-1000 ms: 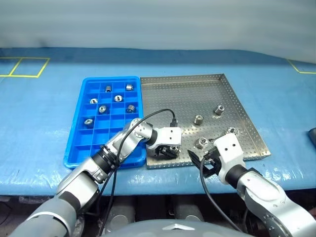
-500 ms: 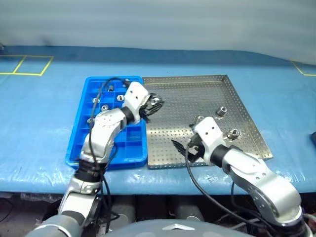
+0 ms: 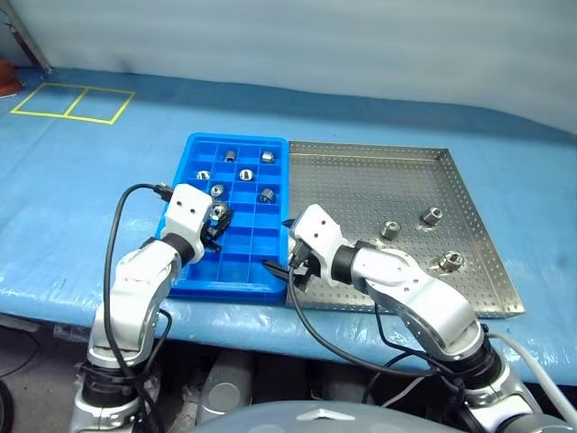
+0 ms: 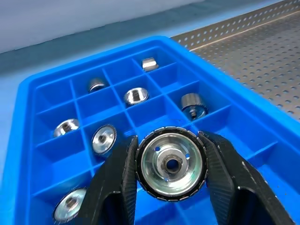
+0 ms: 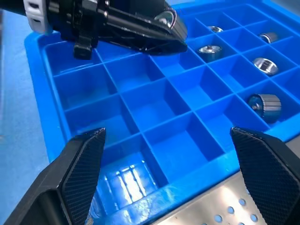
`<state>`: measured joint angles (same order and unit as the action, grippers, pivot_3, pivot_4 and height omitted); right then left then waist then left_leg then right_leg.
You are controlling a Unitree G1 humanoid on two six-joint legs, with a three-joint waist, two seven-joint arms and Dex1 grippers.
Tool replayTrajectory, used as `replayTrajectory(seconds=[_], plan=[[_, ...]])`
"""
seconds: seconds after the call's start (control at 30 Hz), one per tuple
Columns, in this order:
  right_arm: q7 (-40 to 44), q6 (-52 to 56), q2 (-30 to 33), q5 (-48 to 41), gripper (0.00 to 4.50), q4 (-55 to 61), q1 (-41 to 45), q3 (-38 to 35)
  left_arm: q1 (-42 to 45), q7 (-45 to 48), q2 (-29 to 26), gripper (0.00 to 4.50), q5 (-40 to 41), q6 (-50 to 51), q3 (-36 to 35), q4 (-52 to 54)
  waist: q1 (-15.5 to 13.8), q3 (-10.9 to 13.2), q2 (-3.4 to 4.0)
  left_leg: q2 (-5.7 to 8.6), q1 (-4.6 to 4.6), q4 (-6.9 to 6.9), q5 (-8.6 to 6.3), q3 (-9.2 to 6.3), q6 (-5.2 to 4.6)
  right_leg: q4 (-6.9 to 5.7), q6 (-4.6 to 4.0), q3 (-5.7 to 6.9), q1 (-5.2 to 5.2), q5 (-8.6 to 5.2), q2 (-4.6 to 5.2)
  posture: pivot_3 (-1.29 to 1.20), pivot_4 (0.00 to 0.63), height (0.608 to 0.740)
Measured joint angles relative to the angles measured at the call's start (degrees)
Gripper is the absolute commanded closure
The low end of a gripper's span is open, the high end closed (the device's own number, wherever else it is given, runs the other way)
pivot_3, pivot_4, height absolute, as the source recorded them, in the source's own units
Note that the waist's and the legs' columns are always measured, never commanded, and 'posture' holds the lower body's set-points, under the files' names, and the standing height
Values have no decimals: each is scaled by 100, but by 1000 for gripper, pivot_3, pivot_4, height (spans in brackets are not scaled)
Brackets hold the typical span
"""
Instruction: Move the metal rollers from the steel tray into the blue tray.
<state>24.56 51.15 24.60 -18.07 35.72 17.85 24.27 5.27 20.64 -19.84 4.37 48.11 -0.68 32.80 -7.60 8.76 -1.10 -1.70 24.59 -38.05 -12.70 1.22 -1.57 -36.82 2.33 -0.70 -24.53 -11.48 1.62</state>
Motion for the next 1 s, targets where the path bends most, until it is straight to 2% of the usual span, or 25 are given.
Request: replayTrajectory(seconds=[0.27,0.53,0.67,0.83,1.0], plan=[[13,-26,-31,93,0,0,-170,-12,-103,-184,-97,2795,26,54,43,-141,-118,0,0,-2,5,4,0,1,1,2,-3,4,-4,-2,6,312,150,740],[-130,80,-47,99,0,171,-404,-178,16,-127,-113,100,140,244,155,-278,-94,0,1,-7,6,6,-1,2,1,3,-6,8,-7,-3,8,312,150,740],[-232,218,24,88,0,449,-649,-439,329,-21,-137,17,287,289,151,-290,-97,1,1,-9,9,5,-1,-1,2,4,-7,11,-7,-4,10,242,150,740],[-399,485,194,68,0,962,-1221,-1070,1400,323,-52,17,606,128,161,-527,-18,0,1,3,10,1,-1,2,1,8,-6,12,-2,-4,16,164,150,740],[-667,838,309,97,0,1488,-2012,-1987,2485,932,296,17,786,-414,714,-1818,142,0,1,22,13,1,-1,4,-1,11,-5,12,0,-4,12,90,150,740]])
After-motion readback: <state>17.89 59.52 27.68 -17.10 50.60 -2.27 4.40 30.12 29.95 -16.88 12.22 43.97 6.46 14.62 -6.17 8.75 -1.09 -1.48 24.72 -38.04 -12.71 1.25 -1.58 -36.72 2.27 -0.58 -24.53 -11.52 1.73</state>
